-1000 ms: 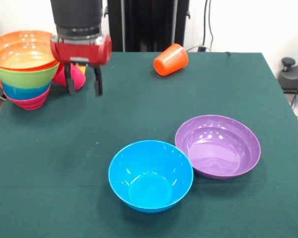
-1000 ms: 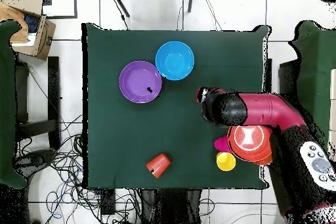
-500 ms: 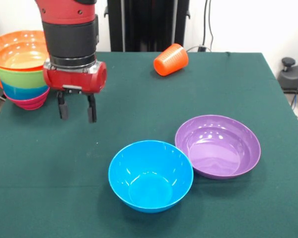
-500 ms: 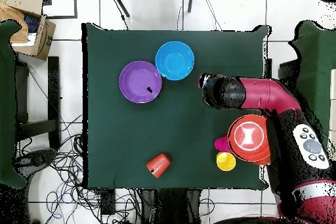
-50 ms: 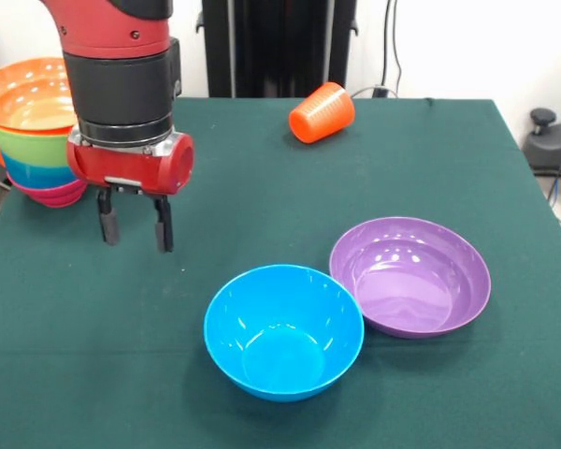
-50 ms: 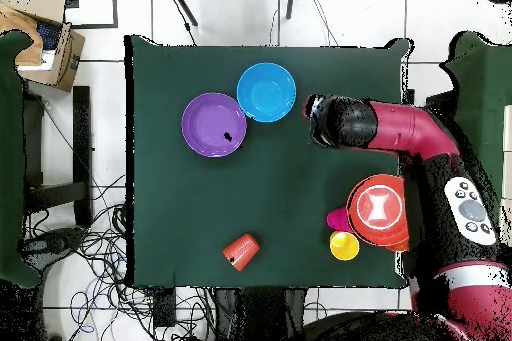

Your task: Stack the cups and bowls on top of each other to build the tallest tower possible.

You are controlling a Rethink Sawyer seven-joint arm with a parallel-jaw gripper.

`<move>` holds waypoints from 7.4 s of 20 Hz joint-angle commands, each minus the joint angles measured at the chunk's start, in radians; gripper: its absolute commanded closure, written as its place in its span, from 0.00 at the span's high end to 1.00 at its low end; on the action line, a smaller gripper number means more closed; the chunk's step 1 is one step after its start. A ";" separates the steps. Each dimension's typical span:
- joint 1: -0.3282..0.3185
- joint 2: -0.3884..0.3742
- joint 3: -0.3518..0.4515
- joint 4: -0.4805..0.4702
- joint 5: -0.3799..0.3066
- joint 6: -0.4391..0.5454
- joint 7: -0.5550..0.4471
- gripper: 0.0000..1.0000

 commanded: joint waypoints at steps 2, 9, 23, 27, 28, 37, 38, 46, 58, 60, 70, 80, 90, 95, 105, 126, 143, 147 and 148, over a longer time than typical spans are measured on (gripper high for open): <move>0.110 0.018 -0.048 -0.129 0.091 0.191 0.135 1.00; 0.179 0.069 -0.101 -0.221 0.131 0.203 0.178 1.00; 0.244 0.167 -0.190 -0.246 0.109 0.054 0.158 1.00; 0.254 0.190 -0.207 -0.255 0.107 0.029 0.145 1.00; 0.255 0.196 -0.209 -0.254 0.106 0.017 0.142 1.00; 0.270 0.252 -0.234 -0.276 0.109 -0.054 0.110 1.00; 0.270 0.252 -0.233 -0.275 0.114 -0.058 0.106 1.00; 0.269 0.251 -0.220 -0.271 0.139 -0.078 0.087 1.00; 0.256 0.226 -0.191 -0.237 0.170 -0.097 0.057 1.00; 0.257 0.209 -0.188 -0.226 0.185 -0.080 0.060 1.00; 0.275 0.185 -0.190 -0.226 0.234 -0.053 0.074 1.00; 0.283 0.209 -0.189 -0.238 0.251 -0.097 0.069 1.00; 0.281 0.212 -0.164 -0.205 0.262 -0.136 0.066 1.00; 0.259 0.210 -0.125 -0.169 0.273 -0.106 0.017 1.00; 0.219 0.229 -0.052 -0.145 0.266 -0.013 -0.098 1.00; 0.360 0.301 -0.284 -0.275 0.116 -0.229 0.122 1.00; 0.350 0.189 -0.283 -0.134 0.180 -0.235 0.044 1.00; 0.335 0.135 -0.260 -0.089 0.194 -0.209 0.030 1.00; 0.333 0.125 -0.256 -0.080 0.196 -0.205 0.027 1.00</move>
